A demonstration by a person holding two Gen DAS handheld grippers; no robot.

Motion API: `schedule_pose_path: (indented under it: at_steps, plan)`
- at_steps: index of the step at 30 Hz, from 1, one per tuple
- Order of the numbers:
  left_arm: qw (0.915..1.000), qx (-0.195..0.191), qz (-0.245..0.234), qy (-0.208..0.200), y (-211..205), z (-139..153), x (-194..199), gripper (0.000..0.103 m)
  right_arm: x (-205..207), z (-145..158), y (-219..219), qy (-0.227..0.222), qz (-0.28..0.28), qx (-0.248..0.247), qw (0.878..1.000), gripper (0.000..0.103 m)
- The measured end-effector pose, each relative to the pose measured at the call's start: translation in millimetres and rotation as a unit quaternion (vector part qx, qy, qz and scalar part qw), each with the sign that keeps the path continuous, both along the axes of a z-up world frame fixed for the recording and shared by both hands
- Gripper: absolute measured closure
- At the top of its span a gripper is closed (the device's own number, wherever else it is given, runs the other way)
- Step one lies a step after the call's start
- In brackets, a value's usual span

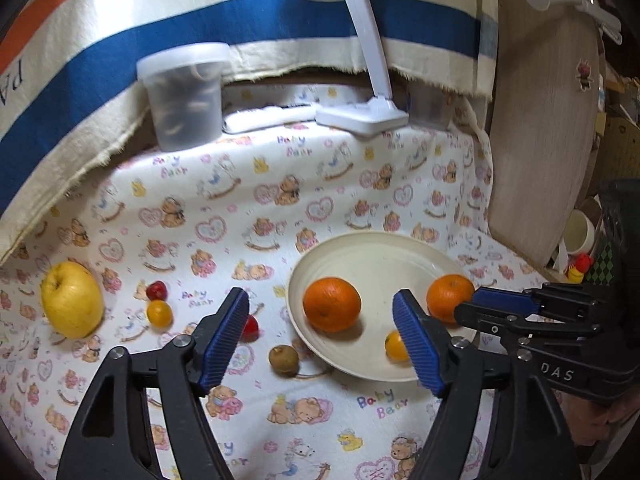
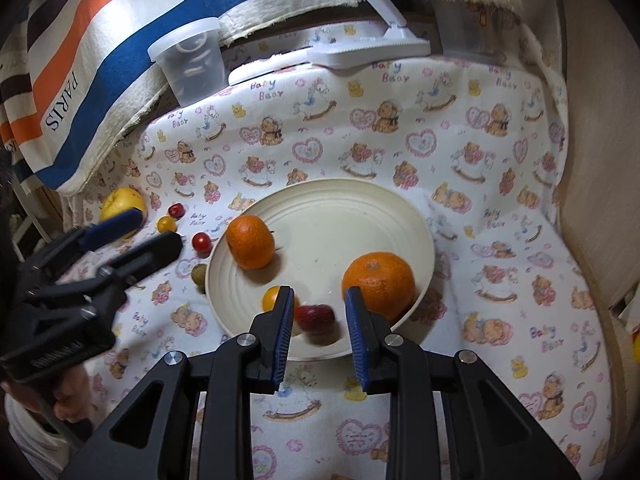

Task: Organize fruits
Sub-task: 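Lower both fruits onto the plate, opening the left then the right gripper, then move both open grippers back toward the loose fruits beside the yellow apple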

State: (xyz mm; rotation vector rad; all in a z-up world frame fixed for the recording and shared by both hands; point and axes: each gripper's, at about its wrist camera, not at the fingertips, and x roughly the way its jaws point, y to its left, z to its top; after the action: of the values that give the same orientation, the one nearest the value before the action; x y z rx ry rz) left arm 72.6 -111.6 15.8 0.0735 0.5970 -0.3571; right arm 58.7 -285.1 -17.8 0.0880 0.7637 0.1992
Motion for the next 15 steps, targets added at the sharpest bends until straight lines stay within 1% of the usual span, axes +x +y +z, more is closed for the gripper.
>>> schedule_pose_path:
  at_steps: [3, 6, 8, 10, 11, 13, 15]
  plan:
    - [0.9998, 0.005, 0.005, -0.017, 2.8, 8.5, -3.1, 0.026, 0.0, 1.3, -2.3, -0.004, -0.005, 0.003, 1.0, 0.075]
    - [0.9989, 0.001, 0.017, -0.043, 12.8, 23.7, -8.7, 0.016, 0.1, 1.8, -4.2, -0.007, -0.012, 0.001, 1.0, 0.075]
    - [0.9978, -0.008, 0.024, -0.061, 21.4, 35.2, -14.1, 0.005, -0.3, 2.7, -3.4, -0.01, -0.012, -0.005, 1.0, 0.075]
    - [0.9961, -0.005, 0.032, -0.082, 28.9, 44.3, -20.3, 0.001, -1.5, 4.2, -2.2, -0.014, -0.011, -0.008, 1.0, 0.075]
    - [0.9946, 0.003, 0.039, -0.095, 32.8, 48.5, -24.1, 0.001, -2.7, 5.1, -1.8, -0.018, -0.011, -0.008, 1.0, 0.075]
    - [0.9915, 0.016, 0.055, -0.117, 39.9, 53.6, -30.8, 0.001, -5.0, 6.9, -0.3, -0.027, -0.011, -0.01, 1.0, 0.069]
    - [0.9892, 0.014, 0.066, -0.13, 51.3, 55.7, -37.9, 0.001, -7.5, 8.2, 1.1, -0.039, -0.016, -0.015, 0.999, 0.04]
